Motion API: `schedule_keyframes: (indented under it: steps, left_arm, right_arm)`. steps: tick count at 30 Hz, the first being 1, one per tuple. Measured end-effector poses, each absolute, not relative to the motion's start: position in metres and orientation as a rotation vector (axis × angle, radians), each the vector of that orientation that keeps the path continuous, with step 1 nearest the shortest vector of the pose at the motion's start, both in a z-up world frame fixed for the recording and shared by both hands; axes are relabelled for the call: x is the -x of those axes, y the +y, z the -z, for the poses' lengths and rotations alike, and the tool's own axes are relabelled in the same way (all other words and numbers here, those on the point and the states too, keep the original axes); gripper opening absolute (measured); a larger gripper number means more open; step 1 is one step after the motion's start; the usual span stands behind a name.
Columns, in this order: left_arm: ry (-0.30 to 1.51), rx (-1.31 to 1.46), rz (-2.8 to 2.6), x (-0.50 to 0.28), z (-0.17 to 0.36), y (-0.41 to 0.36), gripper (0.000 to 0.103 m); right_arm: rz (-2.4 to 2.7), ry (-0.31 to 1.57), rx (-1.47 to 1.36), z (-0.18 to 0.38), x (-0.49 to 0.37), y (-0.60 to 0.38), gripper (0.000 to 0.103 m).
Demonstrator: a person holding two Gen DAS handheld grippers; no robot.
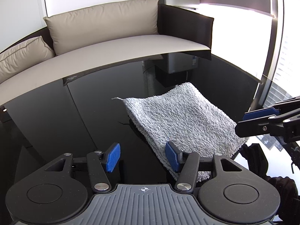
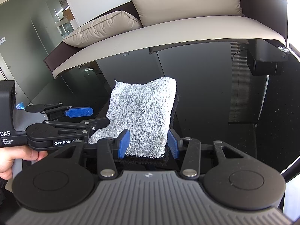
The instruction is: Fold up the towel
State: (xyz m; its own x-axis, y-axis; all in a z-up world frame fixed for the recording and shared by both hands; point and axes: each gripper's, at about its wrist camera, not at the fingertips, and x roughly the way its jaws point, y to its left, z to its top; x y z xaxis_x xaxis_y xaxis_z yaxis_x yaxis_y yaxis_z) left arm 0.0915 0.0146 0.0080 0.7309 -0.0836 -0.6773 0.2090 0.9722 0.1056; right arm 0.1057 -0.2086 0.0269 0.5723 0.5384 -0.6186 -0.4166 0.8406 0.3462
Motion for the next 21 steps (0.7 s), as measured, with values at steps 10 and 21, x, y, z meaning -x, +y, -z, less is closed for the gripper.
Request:
schedule_keyframes:
  steps: [10,21]
  left_arm:
    - [0.711,-0.226,0.208,-0.073,-0.021,0.005,0.05]
    - [0.672,-0.198,0.237,-0.061,-0.028,-0.001,0.053]
  right_arm:
    - [-0.554,0.774,-0.168,-0.027,-0.106,-0.213,0.047]
    - [-0.555,0.776,-0.155,-0.028,-0.105,-0.21,0.047]
